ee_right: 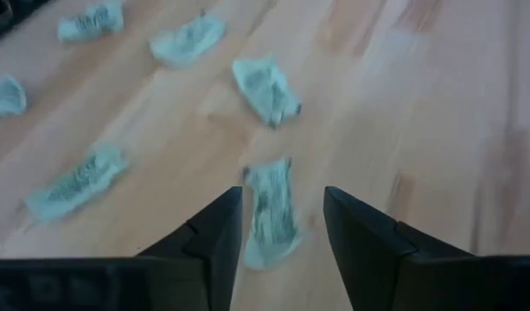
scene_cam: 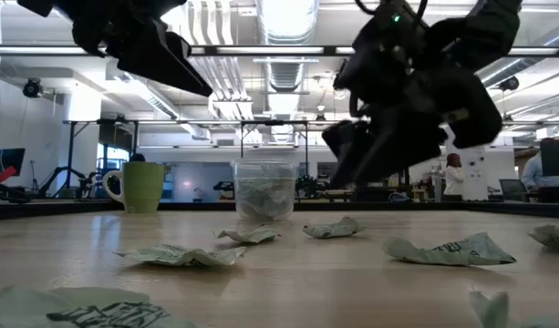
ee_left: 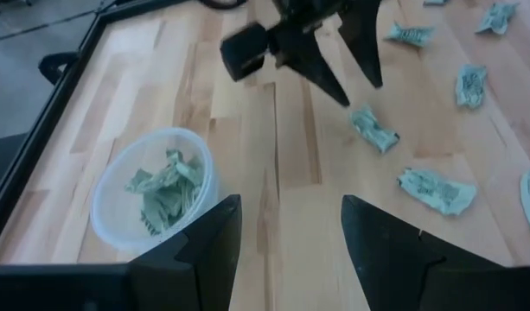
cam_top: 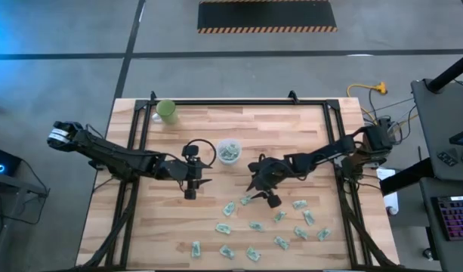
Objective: Pick and place Stevia / Truvia into bins
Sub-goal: Put the green stevia packet into the transparent container
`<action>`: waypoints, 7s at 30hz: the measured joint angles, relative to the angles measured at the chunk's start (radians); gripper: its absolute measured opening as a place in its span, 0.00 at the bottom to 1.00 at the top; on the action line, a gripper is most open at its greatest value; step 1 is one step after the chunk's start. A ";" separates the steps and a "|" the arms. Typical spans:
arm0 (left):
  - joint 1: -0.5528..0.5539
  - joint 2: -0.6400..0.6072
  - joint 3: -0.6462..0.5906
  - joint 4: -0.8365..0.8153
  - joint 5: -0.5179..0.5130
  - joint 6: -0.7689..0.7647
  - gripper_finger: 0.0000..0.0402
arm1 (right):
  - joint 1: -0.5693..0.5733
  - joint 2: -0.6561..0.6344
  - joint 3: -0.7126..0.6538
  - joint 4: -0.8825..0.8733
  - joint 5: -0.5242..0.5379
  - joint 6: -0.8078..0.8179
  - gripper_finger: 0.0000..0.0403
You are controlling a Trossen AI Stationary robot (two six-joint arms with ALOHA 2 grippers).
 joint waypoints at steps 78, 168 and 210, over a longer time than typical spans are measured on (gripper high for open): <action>0.000 -0.005 -0.003 -0.025 -0.002 0.001 0.46 | -0.236 0.103 0.364 -0.158 0.466 -0.240 0.02; -0.065 0.674 0.043 0.566 0.397 0.004 0.44 | -0.082 -0.616 -0.079 -0.393 0.259 -0.035 0.18; 0.083 0.214 0.011 0.392 -0.157 0.295 0.02 | -0.082 -0.614 -0.079 -0.394 0.259 -0.034 0.15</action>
